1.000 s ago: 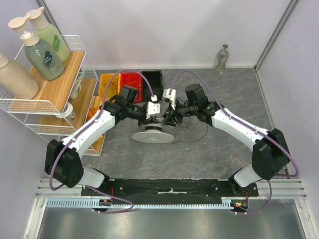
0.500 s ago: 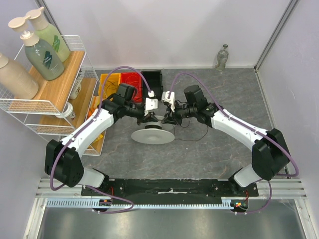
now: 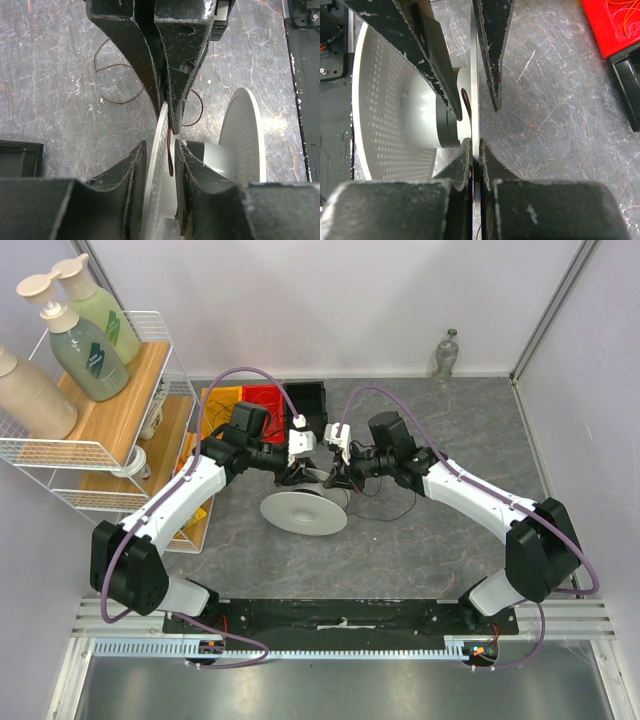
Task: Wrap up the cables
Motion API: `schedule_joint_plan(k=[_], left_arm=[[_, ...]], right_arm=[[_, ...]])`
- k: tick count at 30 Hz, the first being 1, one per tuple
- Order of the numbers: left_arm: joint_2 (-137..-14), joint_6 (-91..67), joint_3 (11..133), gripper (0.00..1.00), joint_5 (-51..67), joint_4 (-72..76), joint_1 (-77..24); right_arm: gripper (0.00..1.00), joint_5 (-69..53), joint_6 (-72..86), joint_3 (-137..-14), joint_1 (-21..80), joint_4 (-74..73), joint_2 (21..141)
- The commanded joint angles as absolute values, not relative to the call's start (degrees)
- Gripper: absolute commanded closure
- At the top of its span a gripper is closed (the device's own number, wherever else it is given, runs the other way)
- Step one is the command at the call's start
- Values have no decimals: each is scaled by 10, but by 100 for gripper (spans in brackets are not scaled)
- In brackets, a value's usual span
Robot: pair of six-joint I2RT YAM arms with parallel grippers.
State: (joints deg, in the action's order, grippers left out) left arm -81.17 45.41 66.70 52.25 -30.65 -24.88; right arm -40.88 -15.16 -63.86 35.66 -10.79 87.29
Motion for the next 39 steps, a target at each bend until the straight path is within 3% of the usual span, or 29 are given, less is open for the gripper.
schedule_joint_plan(k=[1, 6, 13, 21, 31, 39], left_arm=[[-820, 471, 687, 64, 552, -302, -253], [-828, 482, 692, 58, 552, -315, -258], [-836, 497, 690, 60, 545, -324, -262], [-852, 510, 695, 75, 537, -327, -261], [-860, 540, 698, 69, 535, -350, -261], [-864, 543, 706, 90, 559, -355, -261]], right_arm=[[100, -406, -136, -650, 352, -70, 862], [100, -410, -137, -655, 353, -71, 863], [100, -419, -142, -660, 353, -70, 862], [100, -420, -153, -664, 356, -71, 860], [100, -416, -156, -670, 359, -72, 865], [100, -411, -163, -671, 364, -73, 864]])
